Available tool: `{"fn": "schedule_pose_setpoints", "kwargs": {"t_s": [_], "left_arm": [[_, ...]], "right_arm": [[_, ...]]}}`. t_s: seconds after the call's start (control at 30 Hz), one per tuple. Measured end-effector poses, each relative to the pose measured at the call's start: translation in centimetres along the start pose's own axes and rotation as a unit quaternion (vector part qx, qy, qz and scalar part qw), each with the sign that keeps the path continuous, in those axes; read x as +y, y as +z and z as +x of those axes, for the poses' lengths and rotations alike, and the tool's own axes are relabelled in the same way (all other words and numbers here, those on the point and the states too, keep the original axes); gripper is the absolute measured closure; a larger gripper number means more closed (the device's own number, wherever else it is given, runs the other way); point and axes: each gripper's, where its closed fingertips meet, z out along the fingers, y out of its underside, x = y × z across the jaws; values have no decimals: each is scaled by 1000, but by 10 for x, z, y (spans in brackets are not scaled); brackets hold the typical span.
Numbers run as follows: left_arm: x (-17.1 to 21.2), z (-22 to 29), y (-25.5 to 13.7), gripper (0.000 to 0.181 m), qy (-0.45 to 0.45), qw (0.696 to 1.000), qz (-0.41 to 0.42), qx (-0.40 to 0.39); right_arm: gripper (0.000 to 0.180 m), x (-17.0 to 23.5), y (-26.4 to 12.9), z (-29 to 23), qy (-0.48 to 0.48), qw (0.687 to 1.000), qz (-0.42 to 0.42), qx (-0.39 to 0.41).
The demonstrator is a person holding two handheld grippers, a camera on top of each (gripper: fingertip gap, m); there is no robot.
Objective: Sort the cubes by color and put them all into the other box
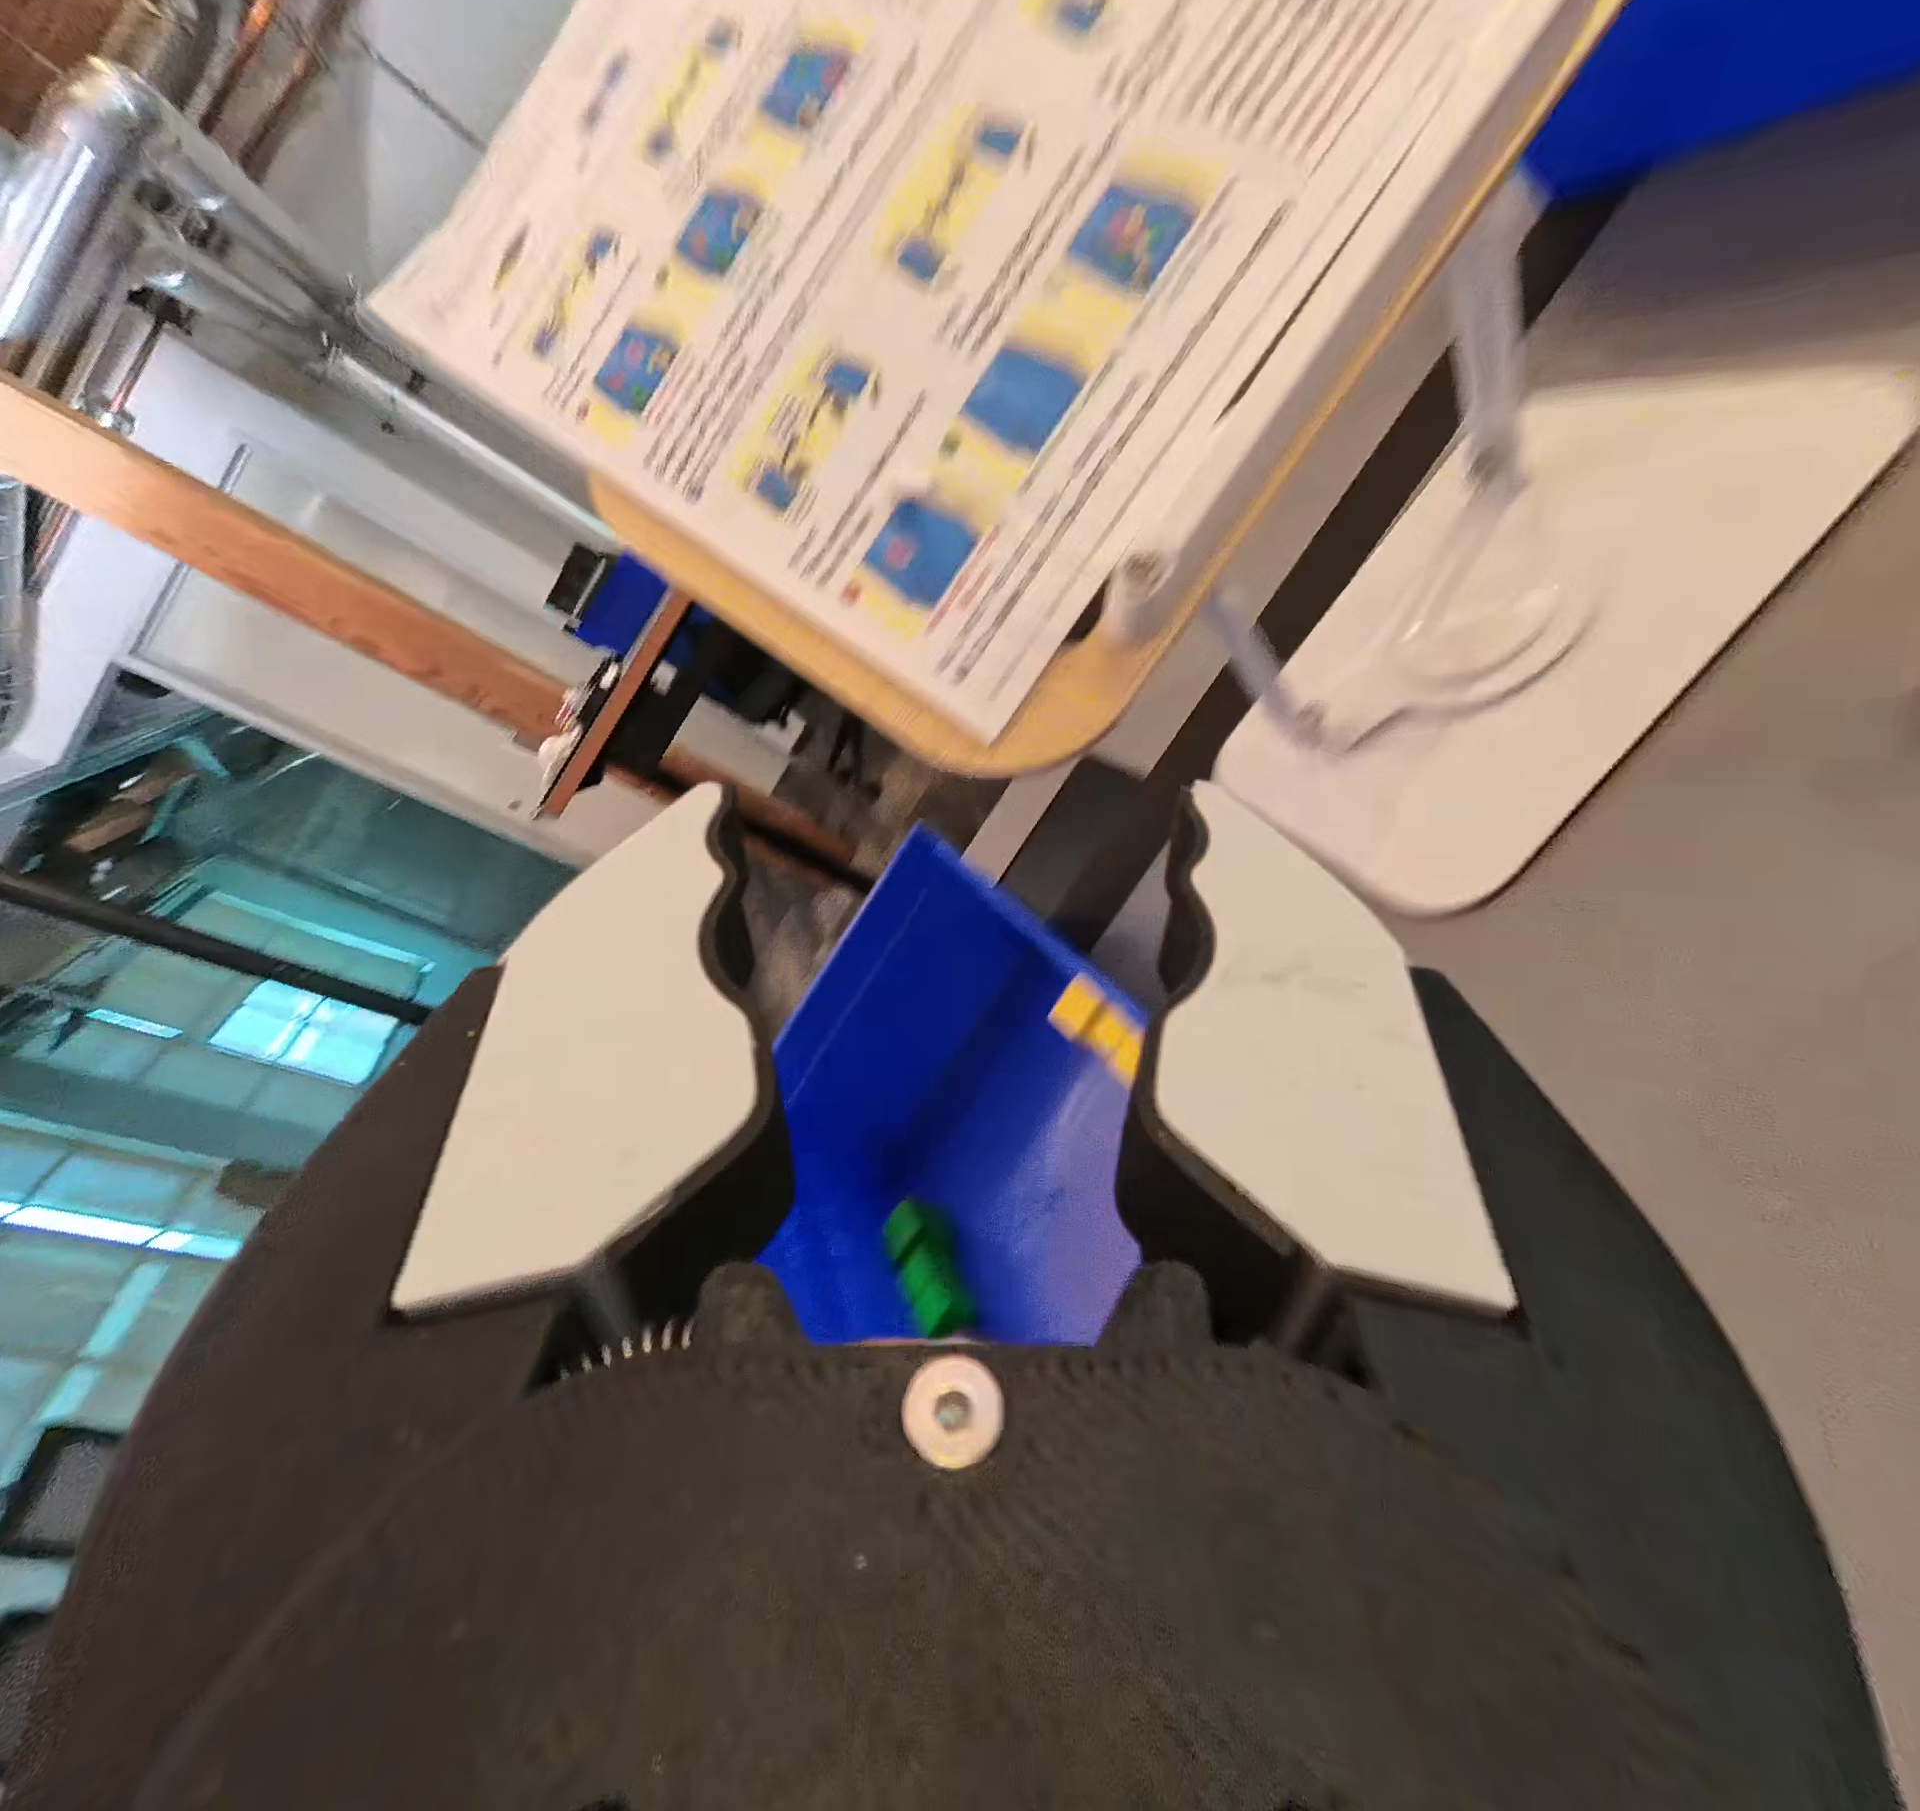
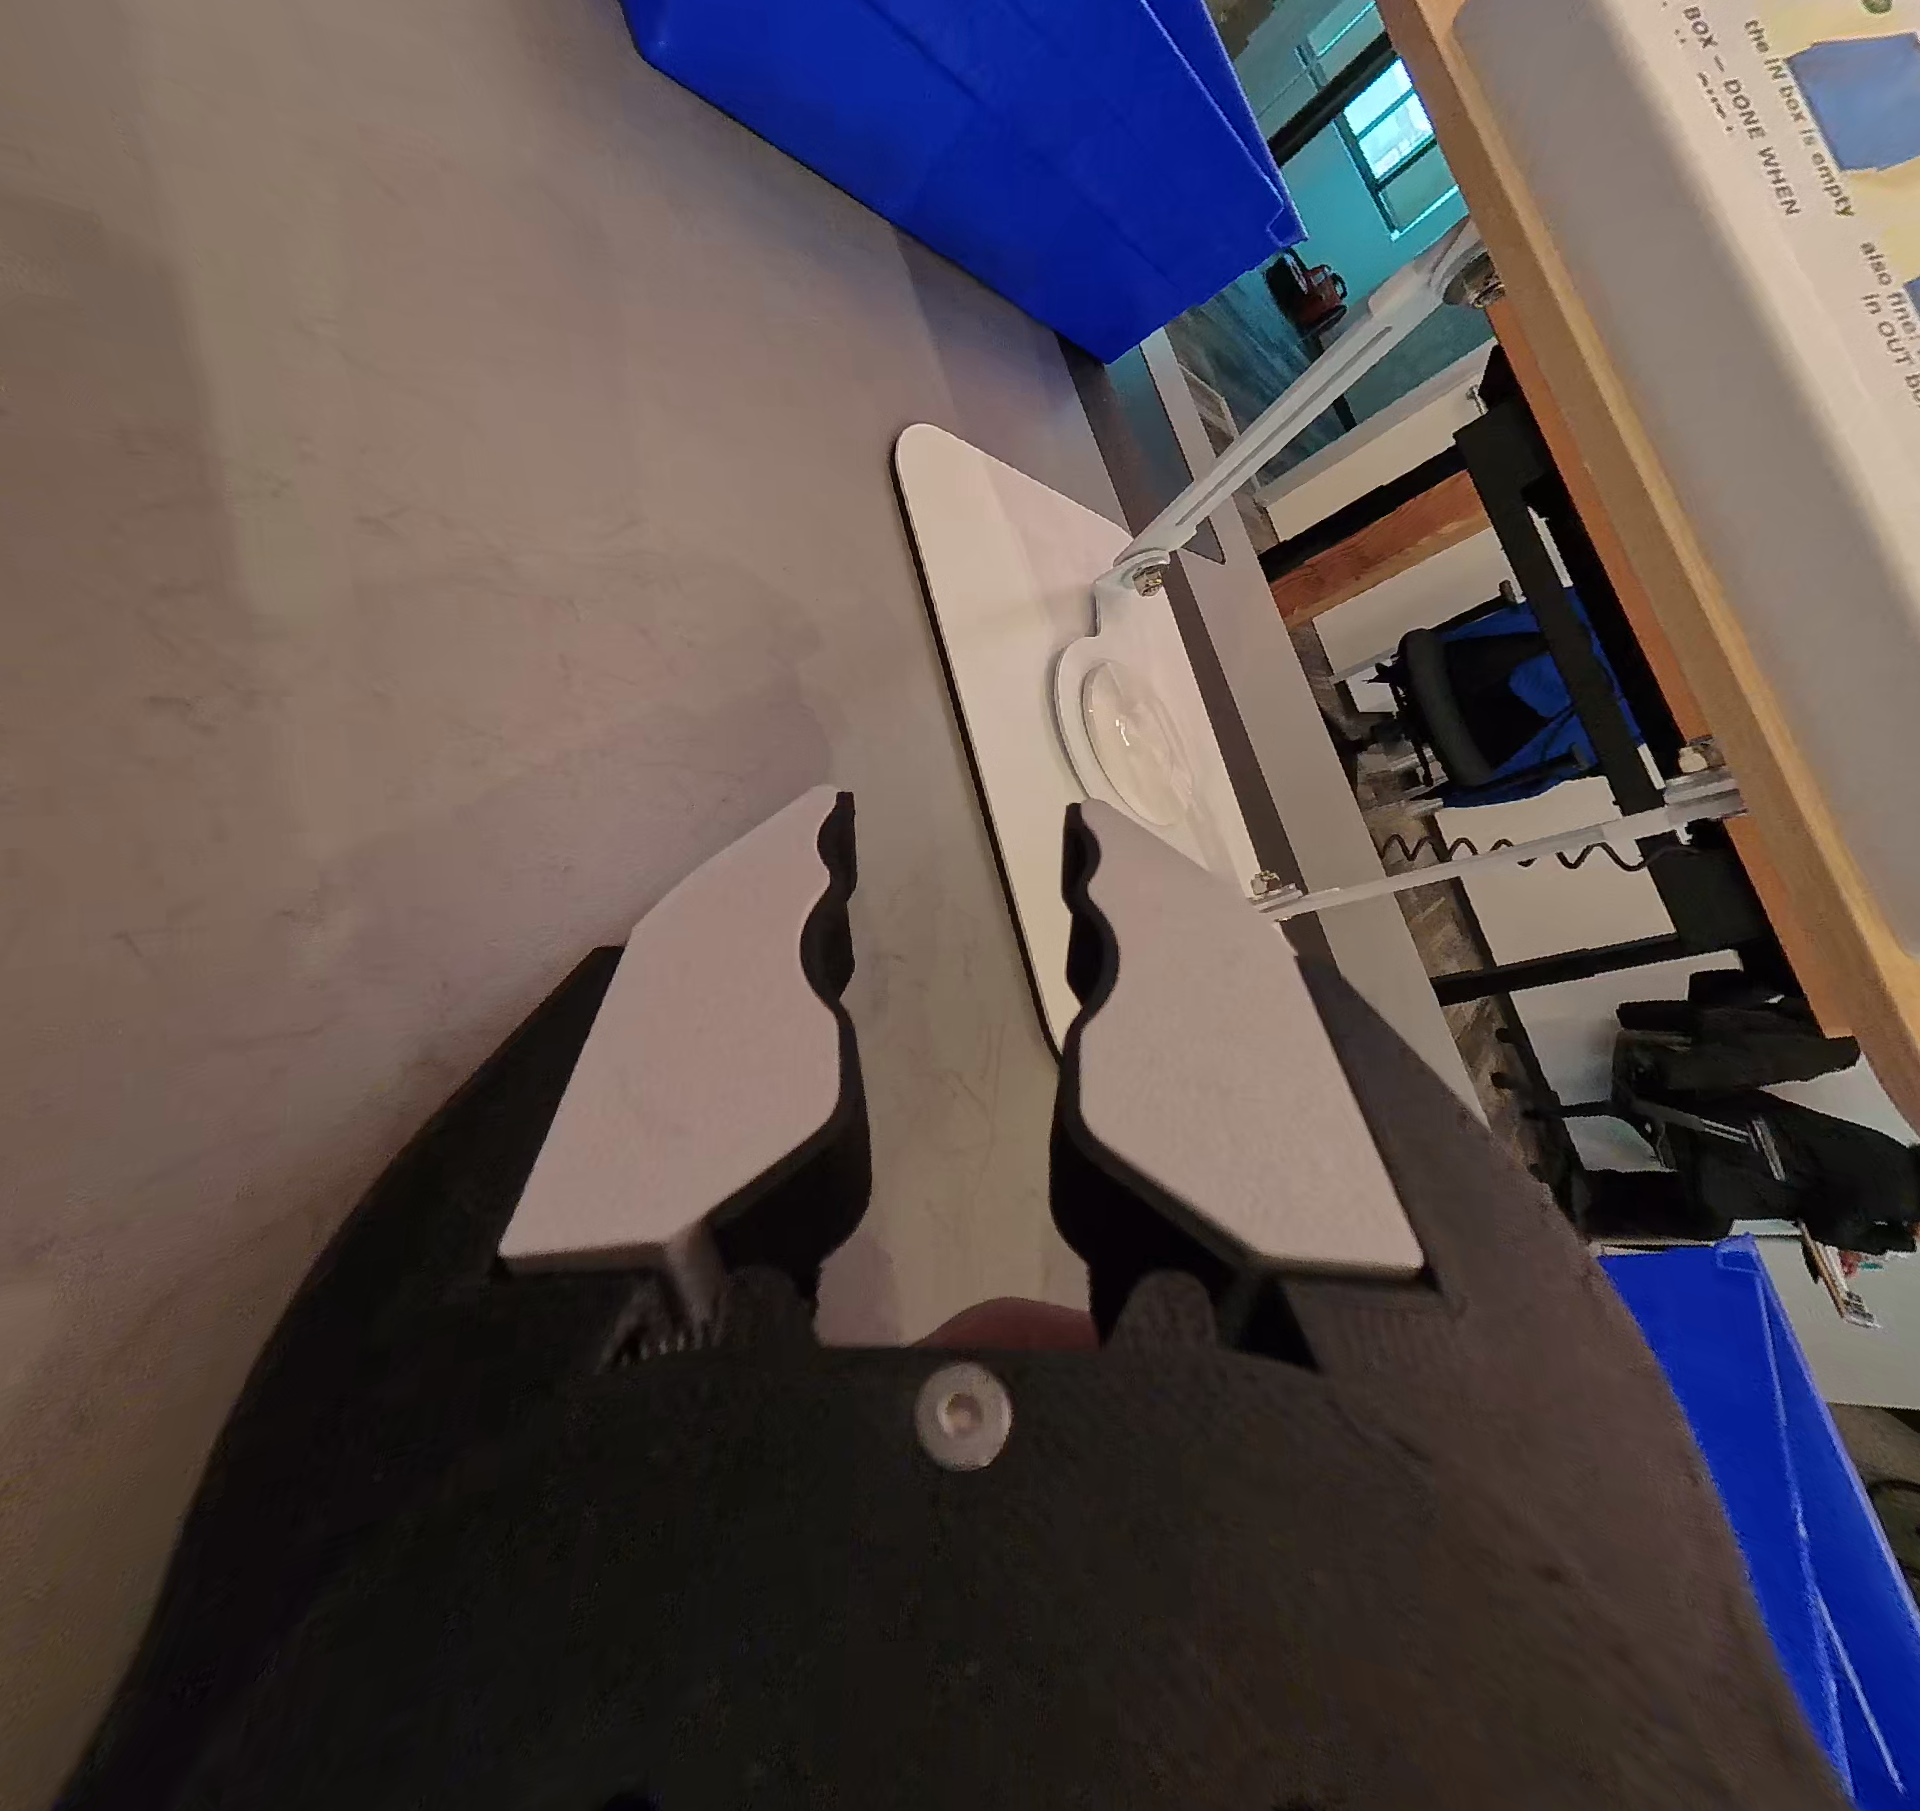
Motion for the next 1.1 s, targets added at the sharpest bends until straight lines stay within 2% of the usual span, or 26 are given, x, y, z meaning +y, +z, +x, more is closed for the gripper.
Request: {"fn": "schedule_pose_setpoints", "kwargs": {"t_s": [0.1,0.23,0.5,0.67,0.83,1.1], "left_arm": [[42,-33,16,111,60,996,-57,21],[110,-49,47,112,104,974,-150,131],[229,-34,89,107,165,886,-323,287],[271,-23,103,111,183,839,-379,346],[306,-22,104,111,192,794,-441,371],[328,-19,107,114,207,759,-485,382]], "right_arm": [[141,2,0,1,7,1000,-1,-2],[141,5,2,0,20,1000,-4,-9],[142,11,4,-2,41,999,-10,-26],[141,14,6,-5,51,998,-14,-37],[141,15,6,-7,56,997,-16,-44],[141,16,6,-8,57,997,-17,-50]]}}
